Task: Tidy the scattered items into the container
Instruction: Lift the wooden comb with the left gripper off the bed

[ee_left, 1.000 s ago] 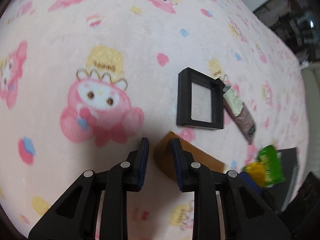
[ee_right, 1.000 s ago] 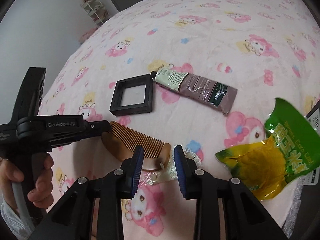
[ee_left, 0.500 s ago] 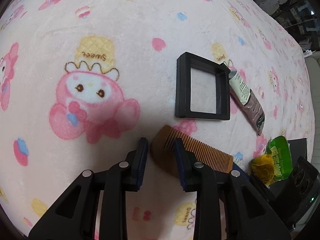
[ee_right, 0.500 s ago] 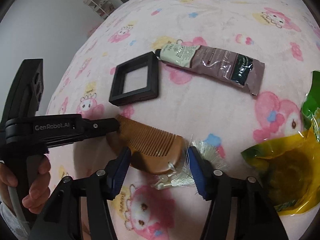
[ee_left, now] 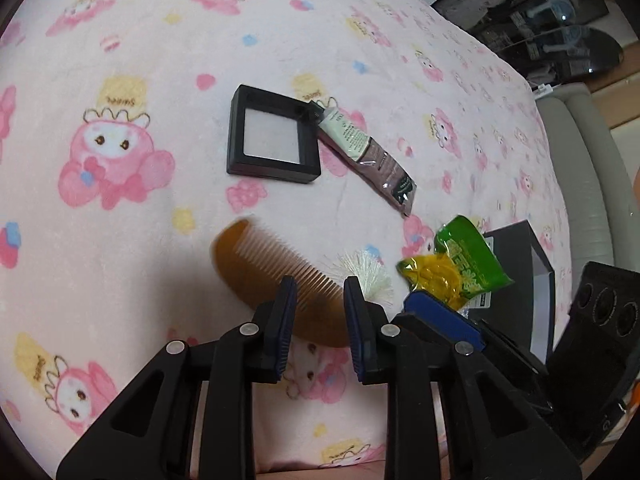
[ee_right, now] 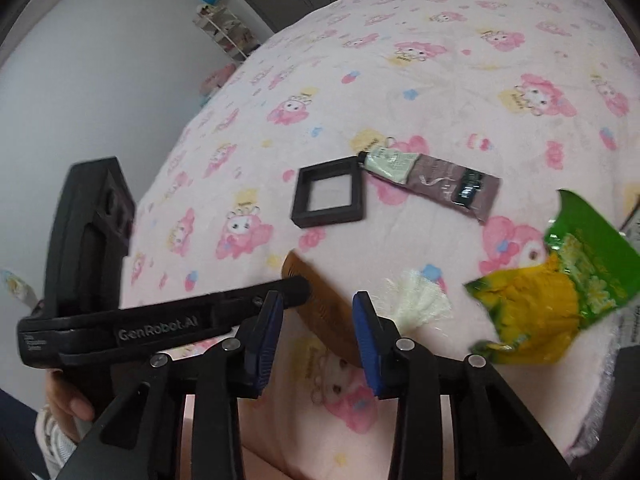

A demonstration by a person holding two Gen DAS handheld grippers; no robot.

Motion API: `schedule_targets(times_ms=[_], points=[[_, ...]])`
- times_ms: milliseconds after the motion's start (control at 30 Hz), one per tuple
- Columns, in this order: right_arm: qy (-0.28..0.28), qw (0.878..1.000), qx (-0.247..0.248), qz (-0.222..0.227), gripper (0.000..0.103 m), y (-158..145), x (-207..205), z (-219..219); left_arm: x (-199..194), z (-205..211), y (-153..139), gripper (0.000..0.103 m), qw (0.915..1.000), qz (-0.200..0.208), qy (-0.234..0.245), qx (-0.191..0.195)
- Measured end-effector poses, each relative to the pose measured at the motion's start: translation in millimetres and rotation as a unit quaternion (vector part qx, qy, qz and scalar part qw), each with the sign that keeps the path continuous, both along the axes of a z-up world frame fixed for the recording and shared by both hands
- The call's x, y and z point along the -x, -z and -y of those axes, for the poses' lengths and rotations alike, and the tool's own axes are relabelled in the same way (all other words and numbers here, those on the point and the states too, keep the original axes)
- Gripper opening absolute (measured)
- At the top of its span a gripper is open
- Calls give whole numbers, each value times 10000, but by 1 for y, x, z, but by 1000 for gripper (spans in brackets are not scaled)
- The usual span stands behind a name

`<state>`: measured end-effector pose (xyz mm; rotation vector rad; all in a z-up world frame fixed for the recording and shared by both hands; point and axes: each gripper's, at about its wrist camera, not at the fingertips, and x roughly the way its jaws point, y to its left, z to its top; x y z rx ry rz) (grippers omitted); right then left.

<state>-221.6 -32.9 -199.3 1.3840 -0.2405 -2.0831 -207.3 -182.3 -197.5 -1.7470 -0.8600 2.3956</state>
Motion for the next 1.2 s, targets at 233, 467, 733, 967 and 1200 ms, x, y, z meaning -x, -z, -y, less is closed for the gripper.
schedule_targets(times_ms=[233, 467, 733, 967, 1200], points=[[66, 9985, -491, 225, 32, 24, -13, -27, 4, 35, 32, 39, 9962, 310, -819, -12], [-182, 9973, -268, 662, 32, 62, -10, -26, 49, 34, 55, 43, 9962, 596, -558, 312], [26, 9960, 177, 879, 32, 75, 0, -41, 61, 23, 81, 32, 9959, 853, -92, 278], [308, 9964, -348, 710, 34, 59, -4, -55, 34, -1, 74, 31, 9941, 1045, 279, 30], [517, 9946, -382, 811, 34, 59, 0, -71, 18, 1, 73, 41, 9935, 1133, 124, -72]])
